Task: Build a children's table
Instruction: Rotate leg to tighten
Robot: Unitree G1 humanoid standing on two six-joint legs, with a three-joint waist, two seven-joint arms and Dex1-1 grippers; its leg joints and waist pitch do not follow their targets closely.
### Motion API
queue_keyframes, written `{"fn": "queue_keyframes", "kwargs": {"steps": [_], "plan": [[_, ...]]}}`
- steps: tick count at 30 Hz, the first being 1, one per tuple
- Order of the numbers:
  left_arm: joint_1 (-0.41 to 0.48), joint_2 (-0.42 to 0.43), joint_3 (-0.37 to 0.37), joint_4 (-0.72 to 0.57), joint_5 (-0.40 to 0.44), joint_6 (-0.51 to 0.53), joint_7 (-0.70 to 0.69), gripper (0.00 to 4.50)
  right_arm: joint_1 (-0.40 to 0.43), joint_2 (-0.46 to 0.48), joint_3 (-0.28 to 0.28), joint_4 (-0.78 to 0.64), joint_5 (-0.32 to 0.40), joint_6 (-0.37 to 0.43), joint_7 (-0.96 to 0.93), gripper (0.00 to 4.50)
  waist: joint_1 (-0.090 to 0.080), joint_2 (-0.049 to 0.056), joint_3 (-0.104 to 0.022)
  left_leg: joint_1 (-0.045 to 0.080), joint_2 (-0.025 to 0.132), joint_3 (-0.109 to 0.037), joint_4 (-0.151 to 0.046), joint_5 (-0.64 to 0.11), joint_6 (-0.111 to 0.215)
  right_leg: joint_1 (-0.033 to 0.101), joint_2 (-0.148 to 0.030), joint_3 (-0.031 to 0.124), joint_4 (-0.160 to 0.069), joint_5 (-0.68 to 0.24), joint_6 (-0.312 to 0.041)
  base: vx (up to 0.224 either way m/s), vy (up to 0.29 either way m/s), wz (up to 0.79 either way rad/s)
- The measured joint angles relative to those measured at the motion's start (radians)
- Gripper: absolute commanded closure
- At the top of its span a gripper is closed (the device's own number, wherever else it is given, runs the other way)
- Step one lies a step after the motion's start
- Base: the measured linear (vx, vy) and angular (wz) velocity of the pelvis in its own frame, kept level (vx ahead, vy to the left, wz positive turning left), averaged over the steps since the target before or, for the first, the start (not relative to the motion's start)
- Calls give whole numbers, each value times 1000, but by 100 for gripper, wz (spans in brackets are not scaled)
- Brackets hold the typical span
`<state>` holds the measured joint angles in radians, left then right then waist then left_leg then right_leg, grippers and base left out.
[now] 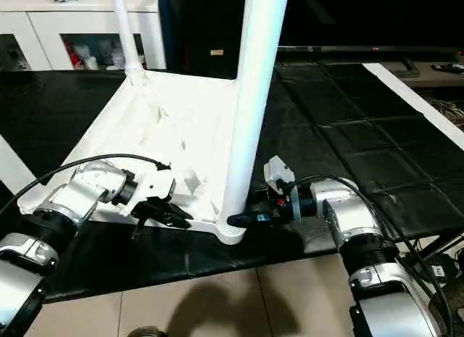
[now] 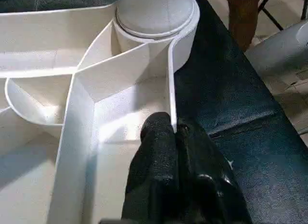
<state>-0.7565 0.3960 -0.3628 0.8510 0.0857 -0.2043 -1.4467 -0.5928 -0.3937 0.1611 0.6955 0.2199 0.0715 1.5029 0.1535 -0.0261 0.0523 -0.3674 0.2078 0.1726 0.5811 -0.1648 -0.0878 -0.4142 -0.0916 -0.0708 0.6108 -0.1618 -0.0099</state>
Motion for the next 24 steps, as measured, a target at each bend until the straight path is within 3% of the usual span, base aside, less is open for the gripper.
{"fn": "queue_keyframes", "kwargs": {"steps": [5,9,12,16,18,22,24], "plan": [[-2,-13,7,7,-1,33,12,450,9,-1,-9,-7,0,12,-10,253,3,1,0,1,0,0,0,0,0,2,0,1,0,0,0,0,0,0],[0,-50,30,3,-3,122,73,450,67,18,-42,-67,5,39,-107,254,6,1,-1,5,1,0,0,0,0,8,-1,3,0,-2,3,0,0,0],[8,-73,53,-19,0,223,182,450,93,61,-88,-97,-1,77,-284,255,-13,1,0,11,0,-1,0,0,0,11,-1,4,-2,-4,7,0,0,0],[37,-147,110,-90,0,397,364,450,113,161,-169,-138,-22,134,-582,257,-56,1,-1,13,-1,-4,-3,0,0,11,-2,-2,-12,-5,8,0,0,0],[43,-179,130,-114,0,452,441,450,106,207,-196,-142,-34,146,-699,257,-69,1,-1,13,-1,-4,-4,0,0,10,-1,-3,-16,-5,8,0,0,0],[32,-248,170,-130,10,544,621,450,7,307,-242,-48,-52,162,-958,257,-98,2,-1,12,-1,-3,-5,0,0,7,-1,-2,-18,-5,7,0,0,0],[20,-275,178,-130,14,568,685,450,-43,338,-268,-2,-54,165,-1047,257,-102,2,-1,8,-1,-3,-5,0,0,3,-1,-1,-17,-2,5,0,0,0]]}}
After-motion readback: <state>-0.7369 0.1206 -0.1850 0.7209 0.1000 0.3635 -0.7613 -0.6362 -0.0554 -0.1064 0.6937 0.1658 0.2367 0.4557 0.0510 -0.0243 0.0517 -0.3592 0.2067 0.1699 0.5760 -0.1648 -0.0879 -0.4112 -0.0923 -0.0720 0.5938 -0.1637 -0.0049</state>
